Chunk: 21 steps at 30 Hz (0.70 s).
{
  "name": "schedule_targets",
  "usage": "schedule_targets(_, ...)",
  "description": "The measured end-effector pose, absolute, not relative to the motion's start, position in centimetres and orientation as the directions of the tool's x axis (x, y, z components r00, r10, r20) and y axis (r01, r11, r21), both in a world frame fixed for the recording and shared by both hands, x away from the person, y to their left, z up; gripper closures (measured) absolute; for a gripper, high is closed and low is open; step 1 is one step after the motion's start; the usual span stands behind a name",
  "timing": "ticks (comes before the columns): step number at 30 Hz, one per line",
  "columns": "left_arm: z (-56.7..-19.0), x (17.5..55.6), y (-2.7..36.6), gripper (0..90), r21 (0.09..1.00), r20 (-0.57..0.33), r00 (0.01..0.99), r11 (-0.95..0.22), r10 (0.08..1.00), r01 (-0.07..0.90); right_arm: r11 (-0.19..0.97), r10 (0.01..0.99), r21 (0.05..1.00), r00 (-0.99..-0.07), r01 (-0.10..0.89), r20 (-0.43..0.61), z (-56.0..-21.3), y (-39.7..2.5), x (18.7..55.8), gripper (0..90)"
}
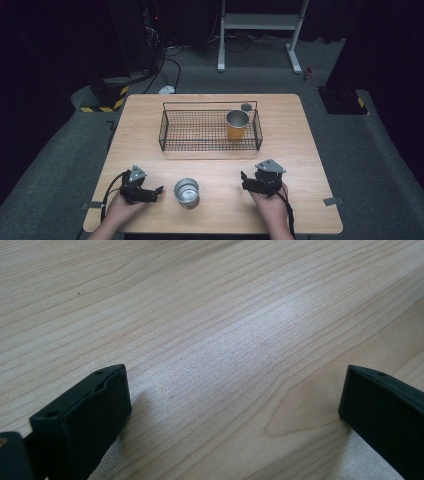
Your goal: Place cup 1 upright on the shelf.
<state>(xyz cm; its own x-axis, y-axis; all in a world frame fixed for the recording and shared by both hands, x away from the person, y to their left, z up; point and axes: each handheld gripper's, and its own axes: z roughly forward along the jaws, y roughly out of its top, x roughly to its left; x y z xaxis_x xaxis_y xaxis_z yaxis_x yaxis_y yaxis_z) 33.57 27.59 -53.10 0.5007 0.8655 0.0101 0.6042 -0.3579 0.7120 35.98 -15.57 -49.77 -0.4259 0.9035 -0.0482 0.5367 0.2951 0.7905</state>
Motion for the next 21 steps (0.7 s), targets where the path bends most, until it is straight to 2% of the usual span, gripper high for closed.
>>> schedule_targets(9,-53.1,33.5,27.7,0.2,0.71,0.008,0.479,-0.342,0.878,0.616,0.311,0.905,0.699,-0.425,0.644,-0.011,-52.3,-15.8,34.8,10.2)
schedule_targets(16,-53.1,33.3,27.7,2.5,0.714,0.01,0.486,-0.347,0.874,0.608,0.317,0.902,0.698,-0.431,0.642,-0.014,-52.6,-16.2,34.8,9.2)
schedule_targets(21,-53.1,33.2,27.7,0.3,0.711,0.014,0.474,-0.342,0.881,0.615,0.316,0.902,0.698,-0.432,0.643,-0.011,-52.6,-16.2,34.8,8.9)
